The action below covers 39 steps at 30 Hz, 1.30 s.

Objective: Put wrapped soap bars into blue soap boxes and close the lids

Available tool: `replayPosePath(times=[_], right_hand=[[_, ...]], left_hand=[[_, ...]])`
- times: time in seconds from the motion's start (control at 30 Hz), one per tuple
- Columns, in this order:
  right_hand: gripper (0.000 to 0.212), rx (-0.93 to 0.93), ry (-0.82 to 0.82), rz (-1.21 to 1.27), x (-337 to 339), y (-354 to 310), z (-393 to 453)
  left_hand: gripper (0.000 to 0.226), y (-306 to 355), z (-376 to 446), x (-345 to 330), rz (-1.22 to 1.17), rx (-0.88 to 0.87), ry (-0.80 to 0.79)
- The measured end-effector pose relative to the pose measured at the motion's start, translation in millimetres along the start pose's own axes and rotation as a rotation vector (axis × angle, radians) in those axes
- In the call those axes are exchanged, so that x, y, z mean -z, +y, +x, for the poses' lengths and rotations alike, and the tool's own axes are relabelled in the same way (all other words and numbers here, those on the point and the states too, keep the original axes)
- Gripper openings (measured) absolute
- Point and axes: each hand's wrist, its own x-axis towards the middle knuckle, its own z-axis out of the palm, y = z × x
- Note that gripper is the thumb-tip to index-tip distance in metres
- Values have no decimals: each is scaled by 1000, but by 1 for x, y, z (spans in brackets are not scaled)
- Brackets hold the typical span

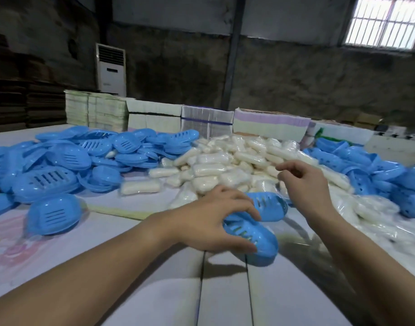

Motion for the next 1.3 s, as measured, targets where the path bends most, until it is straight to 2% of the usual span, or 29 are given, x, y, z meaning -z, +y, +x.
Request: replayPosePath(times=[0.1,0.27,0.37,0.47,0.63,0.73,0.83,0.93,1.07,1.23,1.3], right_hand=[[19,-17,-85,-129,1,10,4],[32,-68,-271,-412,-8,27,12],[48,-175,-284,-500,-11,32,26],[65,-207,-320,-569,-20,34,36],[78,-266,-365,-550,-31,40,38],[77,-158,-254,-629,-26,39,29],[71,-25,-175,-588,-17,23,23],[65,88,-249,-447,-3,-5,21],[58,261,-453,-463,26,-39,10],[60,254,-450,-305,27,-25,-27],[62,280,-396,-257,21,-19,-31]], left_hand=[[44,-13,-3,6,53,44,-72],[27,-20,-1,4,-8,95,-28],[40,-19,1,0,-12,81,-86],[55,-18,3,-1,-22,83,-106],[49,-16,3,-2,-45,59,-62],[37,-14,3,-3,-55,74,-45],[39,-13,1,-3,-72,108,-17],[47,-11,0,-4,-139,146,13],[57,-9,0,-3,-217,171,3],[67,-7,2,-9,-126,121,-37],[61,-3,3,-11,-100,58,-55]])
